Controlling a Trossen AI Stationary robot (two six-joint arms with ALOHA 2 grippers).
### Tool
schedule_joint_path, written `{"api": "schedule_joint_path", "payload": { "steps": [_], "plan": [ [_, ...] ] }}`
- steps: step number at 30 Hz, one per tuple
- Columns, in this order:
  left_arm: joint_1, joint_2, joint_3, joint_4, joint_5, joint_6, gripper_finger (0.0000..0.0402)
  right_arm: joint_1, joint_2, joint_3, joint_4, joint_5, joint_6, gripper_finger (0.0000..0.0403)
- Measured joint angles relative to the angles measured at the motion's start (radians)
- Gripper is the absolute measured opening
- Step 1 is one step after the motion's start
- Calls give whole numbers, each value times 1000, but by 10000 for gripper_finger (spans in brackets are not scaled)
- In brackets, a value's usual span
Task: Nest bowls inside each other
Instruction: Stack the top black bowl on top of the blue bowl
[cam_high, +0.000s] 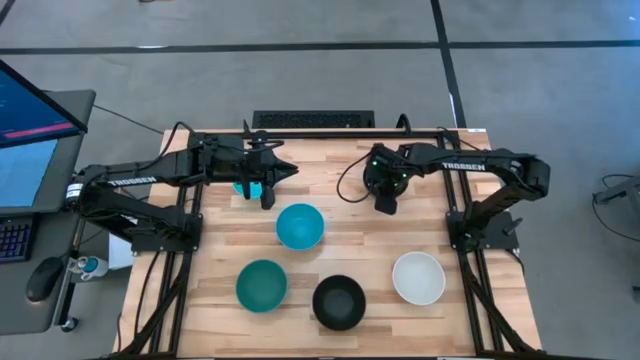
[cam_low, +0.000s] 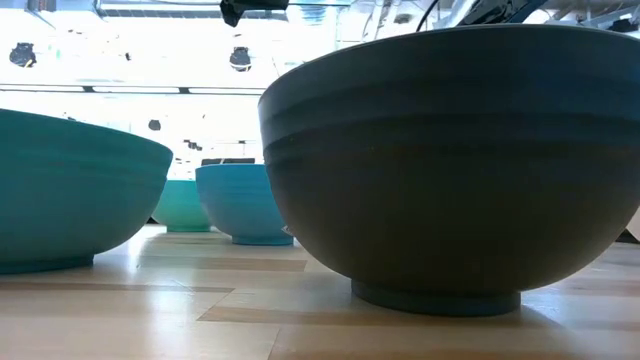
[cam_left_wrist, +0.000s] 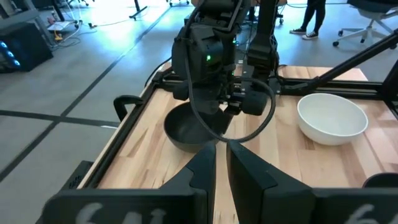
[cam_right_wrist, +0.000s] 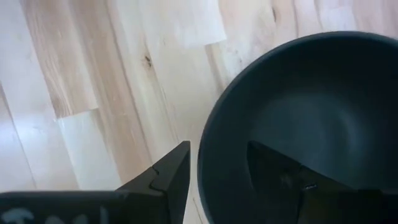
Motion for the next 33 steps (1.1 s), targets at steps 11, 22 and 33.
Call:
{"api": "schedule_joint_path", "payload": {
  "steps": [11, 22, 33],
  "plan": [
    [0, 0, 0, 27, 4, 0, 31, 7, 75, -1, 31, 3, 7, 182],
    [13, 0, 0, 20, 0, 2, 31, 7, 97, 0, 60, 5, 7, 143],
    [21, 0, 0, 23, 5, 3, 31, 7, 93, 3, 79, 20, 6, 14]
  ]
}}
